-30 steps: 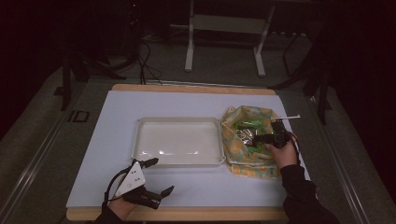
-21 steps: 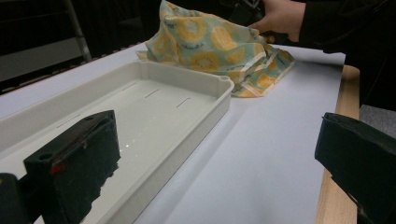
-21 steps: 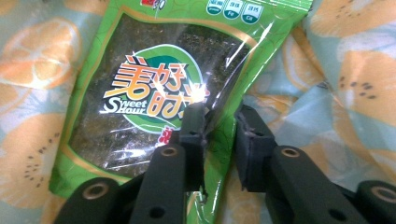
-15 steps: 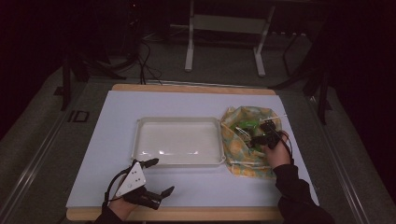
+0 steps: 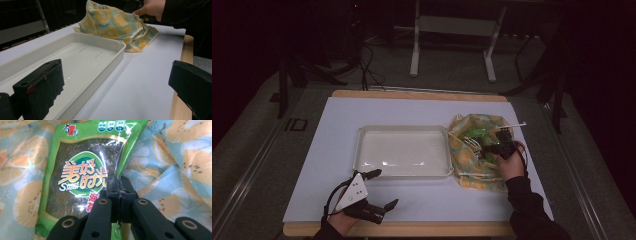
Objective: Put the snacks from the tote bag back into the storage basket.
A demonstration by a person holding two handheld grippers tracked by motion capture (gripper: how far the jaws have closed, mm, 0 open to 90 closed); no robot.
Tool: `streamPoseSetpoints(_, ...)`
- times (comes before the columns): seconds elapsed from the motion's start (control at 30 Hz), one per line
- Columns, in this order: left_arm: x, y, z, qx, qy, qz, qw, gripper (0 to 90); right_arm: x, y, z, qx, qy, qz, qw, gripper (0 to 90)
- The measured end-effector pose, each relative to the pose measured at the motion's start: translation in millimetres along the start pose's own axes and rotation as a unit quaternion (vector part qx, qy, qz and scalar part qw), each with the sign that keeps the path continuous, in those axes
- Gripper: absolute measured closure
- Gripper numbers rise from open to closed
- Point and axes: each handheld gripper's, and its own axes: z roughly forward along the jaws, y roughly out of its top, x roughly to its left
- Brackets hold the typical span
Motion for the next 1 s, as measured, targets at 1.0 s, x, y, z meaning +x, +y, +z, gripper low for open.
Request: streamPoseSetpoints(1.0,0.2,0.0,-0.2,0.0,0.002,0.001,1.0,0.6,-21.8,-4.5,-65.0,-0.108,0.062,0.057,0.9905,88.9)
